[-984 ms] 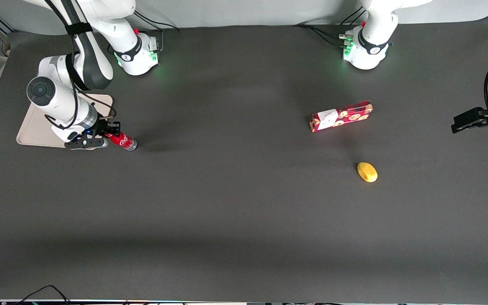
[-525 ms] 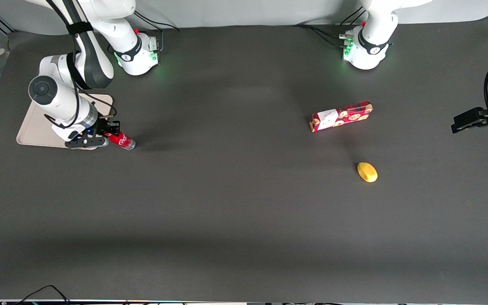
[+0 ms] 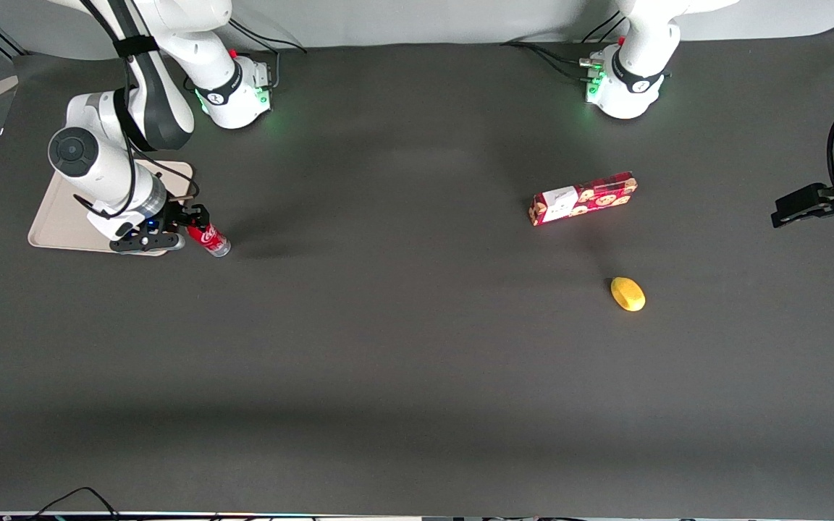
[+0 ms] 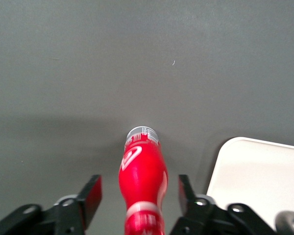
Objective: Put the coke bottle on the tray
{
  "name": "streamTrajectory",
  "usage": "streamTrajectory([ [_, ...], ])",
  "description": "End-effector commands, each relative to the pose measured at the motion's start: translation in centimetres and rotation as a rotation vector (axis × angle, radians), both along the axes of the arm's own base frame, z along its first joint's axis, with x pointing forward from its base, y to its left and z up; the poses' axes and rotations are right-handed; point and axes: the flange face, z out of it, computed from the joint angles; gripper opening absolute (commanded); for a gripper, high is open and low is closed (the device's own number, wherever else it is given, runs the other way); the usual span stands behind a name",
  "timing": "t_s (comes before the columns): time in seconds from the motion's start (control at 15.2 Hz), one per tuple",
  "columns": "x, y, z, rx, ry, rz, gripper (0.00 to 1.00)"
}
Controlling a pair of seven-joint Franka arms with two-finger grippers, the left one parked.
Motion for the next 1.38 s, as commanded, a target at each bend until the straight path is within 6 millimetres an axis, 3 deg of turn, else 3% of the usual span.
streamTrajectory([
  [0.0, 0.4, 0.6, 2.7, -0.013, -0.059, 0.001, 1.0],
  [0.13, 2.1, 0.6, 5.9, -0.017, -0.066, -0.008, 1.0],
  [0.46, 6.4, 0.6, 17.2, -0.01, -0.146, -0.033, 1.0],
  [0.66, 6.9, 0.5, 23.5, -0.006, -0.14, -0.05, 1.0],
  [0.85, 6.2, 1.0, 29.1, 0.043, -0.139, -0.068, 1.0],
  [1.05, 5.0, 1.3, 33.2, 0.081, -0.127, -0.077, 1.0],
  [1.31, 3.8, 0.6, 35.0, 0.083, -0.12, -0.088, 1.0],
])
